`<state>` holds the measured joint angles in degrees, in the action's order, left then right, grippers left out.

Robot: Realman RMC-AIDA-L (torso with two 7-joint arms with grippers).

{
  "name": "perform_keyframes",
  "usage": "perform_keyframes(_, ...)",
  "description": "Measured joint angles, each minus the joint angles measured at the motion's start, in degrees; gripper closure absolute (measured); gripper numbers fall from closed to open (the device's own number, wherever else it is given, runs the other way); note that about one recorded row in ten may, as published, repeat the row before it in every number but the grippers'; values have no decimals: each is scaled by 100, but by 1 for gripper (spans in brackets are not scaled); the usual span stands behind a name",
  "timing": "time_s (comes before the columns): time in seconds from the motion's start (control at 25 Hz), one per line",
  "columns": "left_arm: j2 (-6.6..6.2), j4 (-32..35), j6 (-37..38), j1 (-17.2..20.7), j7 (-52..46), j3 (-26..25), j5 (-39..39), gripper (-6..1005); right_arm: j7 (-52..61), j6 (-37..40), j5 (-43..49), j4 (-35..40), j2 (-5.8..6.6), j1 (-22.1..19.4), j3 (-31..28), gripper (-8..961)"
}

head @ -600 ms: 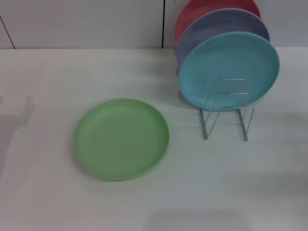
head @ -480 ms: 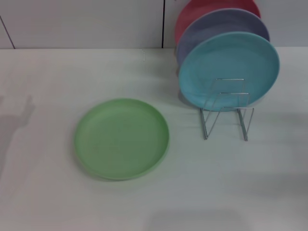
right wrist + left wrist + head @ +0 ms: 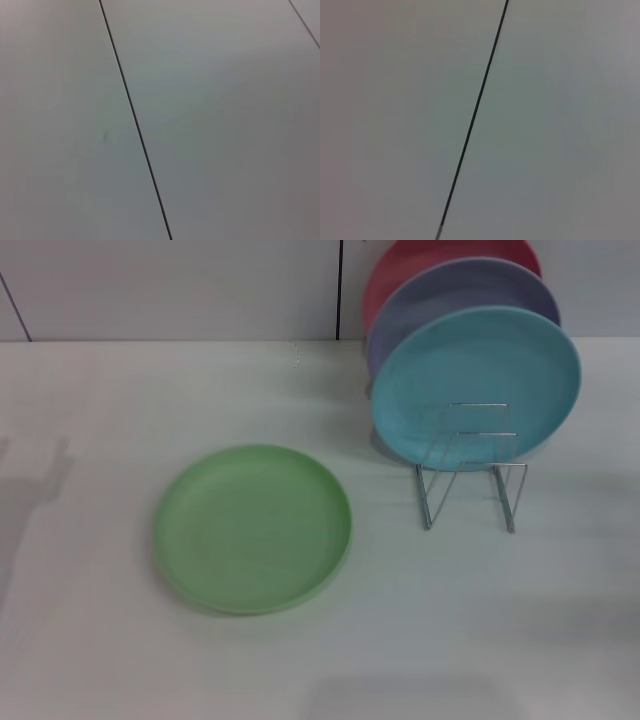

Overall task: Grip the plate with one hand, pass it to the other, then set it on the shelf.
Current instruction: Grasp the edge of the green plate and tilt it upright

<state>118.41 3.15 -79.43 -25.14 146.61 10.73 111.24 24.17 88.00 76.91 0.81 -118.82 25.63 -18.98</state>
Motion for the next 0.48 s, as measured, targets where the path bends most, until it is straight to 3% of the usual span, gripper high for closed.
perform_keyframes(0.16, -32, 374, 207, -14, -901, 392, -149, 191, 0, -4, 0, -3, 0, 2, 0, 219)
perform_keyframes(0.48, -90, 2838, 1007, 173, -4764, 2595, -884, 201, 0, -10, 0, -10, 0, 9, 0, 220)
